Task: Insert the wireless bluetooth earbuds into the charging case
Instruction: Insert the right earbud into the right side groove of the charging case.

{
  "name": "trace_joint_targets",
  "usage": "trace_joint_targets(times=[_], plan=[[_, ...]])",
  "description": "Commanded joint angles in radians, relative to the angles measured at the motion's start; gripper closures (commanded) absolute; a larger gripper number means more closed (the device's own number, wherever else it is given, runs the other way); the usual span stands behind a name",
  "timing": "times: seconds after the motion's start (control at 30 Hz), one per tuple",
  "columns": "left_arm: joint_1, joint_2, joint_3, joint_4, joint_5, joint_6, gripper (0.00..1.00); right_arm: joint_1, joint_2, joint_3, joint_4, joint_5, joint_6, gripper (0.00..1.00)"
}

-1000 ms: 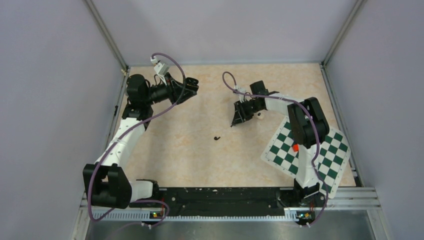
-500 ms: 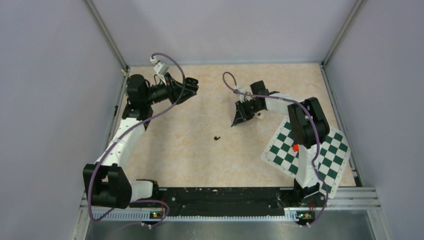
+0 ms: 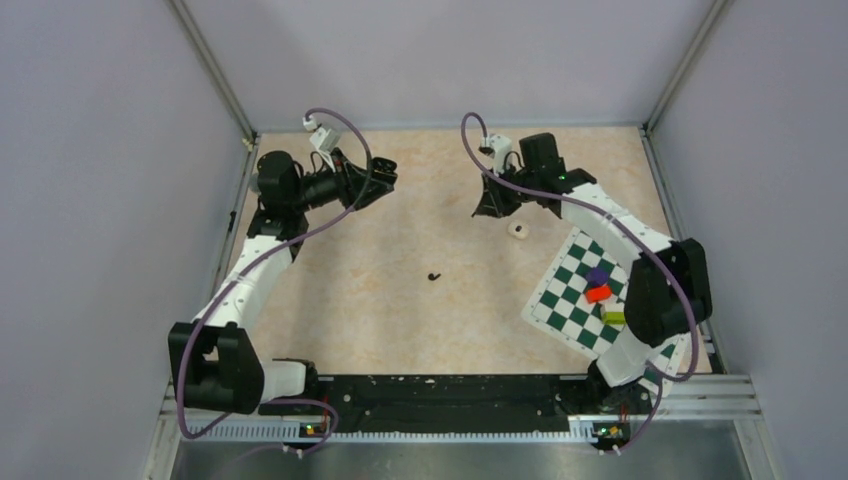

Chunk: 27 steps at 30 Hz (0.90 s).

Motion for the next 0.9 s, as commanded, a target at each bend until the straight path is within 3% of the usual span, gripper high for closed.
trace_joint_targets(times=[0.0, 0.3, 0.5, 0.67, 0.87], plan=[[-0.015, 0.014, -0.01, 0.021, -0.047, 0.043, 1.0, 0.056, -0.118, 0.11, -0.03, 0.159, -0.011, 0.9], [-0.058, 0.015, -0.007, -0.082, -0.148, 0.22, 1.0, 0.187, -0.161, 0.388, -0.188, 0.393, 0.044, 0.9], [-0.094, 0.021, 0.005, -0.128, -0.204, 0.3, 1.0, 0.318, -0.137, 0.459, -0.207, 0.494, 0.04, 0.9], [-0.13, 0.019, 0.014, -0.179, -0.169, 0.399, 1.0, 0.371, -0.087, 0.508, -0.212, 0.508, 0.04, 0.9], [-0.137, -0.013, -0.027, -0.131, -0.085, 0.431, 1.0, 0.381, -0.066, 0.494, -0.207, 0.443, 0.093, 0.9]])
